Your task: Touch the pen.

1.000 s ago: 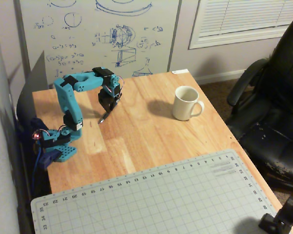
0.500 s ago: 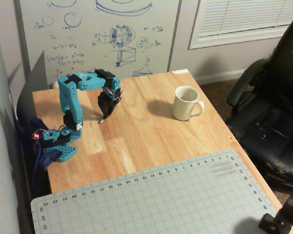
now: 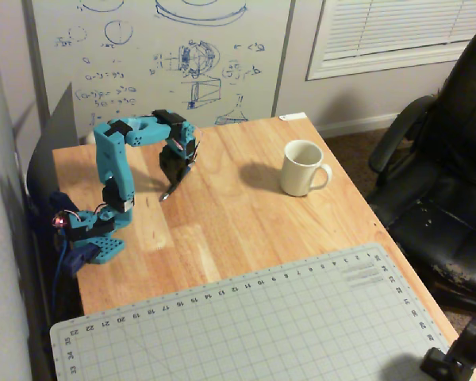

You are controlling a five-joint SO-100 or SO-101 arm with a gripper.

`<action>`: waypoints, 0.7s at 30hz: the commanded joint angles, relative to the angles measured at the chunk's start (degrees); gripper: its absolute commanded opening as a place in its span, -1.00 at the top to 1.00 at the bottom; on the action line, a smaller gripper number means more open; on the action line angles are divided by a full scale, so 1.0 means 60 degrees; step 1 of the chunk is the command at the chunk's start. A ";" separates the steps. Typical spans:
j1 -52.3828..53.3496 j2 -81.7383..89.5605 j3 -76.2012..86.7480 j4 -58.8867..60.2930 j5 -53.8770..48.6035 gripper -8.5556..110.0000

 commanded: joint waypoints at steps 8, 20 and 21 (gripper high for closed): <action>-0.0132 0.0205 -0.1025 -0.0088 -0.0059 0.85; -0.0132 0.0059 -0.0527 -0.0088 -0.0088 0.85; -0.0132 0.0044 -0.0498 -0.0088 -0.0088 0.85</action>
